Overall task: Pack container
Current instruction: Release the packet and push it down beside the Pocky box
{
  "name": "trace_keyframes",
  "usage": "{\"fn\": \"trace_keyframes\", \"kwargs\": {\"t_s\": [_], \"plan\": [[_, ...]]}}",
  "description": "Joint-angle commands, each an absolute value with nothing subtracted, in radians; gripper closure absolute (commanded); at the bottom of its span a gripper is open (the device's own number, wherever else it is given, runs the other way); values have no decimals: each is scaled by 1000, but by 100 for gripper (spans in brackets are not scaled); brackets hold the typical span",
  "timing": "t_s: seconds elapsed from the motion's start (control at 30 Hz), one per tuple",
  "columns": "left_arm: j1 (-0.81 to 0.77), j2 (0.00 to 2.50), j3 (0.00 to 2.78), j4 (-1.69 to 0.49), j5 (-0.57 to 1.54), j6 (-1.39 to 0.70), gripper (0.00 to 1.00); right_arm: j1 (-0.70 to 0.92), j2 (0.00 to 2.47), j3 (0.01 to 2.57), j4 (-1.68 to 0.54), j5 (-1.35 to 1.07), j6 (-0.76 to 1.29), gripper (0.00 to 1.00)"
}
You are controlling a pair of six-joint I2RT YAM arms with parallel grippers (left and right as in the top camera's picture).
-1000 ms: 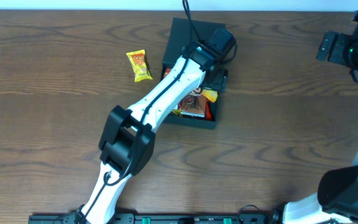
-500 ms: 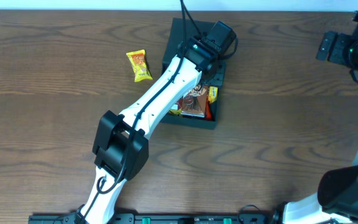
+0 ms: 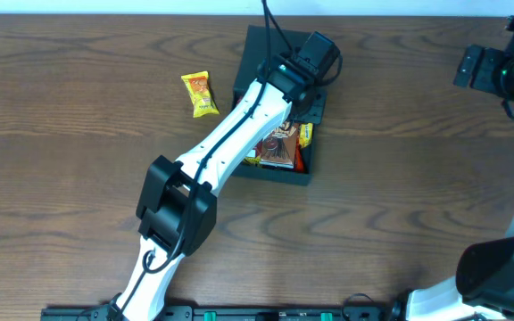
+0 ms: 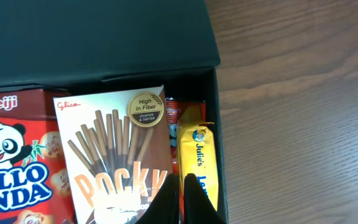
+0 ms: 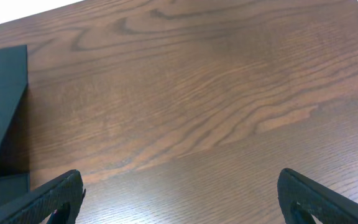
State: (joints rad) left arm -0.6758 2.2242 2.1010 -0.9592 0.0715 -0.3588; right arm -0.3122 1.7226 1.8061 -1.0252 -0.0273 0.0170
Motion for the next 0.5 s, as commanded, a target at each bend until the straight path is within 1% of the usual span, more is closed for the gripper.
{"fn": "trace_keyframes", "kwargs": {"t_s": [0.0, 0.1, 0.47], "plan": [[-675, 2257, 2097, -952, 98, -336, 94, -320, 1696, 1831, -1030, -34, 6, 1], [-675, 2267, 2097, -935, 130, -331, 94, -320, 1696, 1831, -1029, -34, 6, 1], [-675, 2270, 2094, -912, 132, -310, 94, -320, 1696, 1831, -1029, -34, 6, 1]]}}
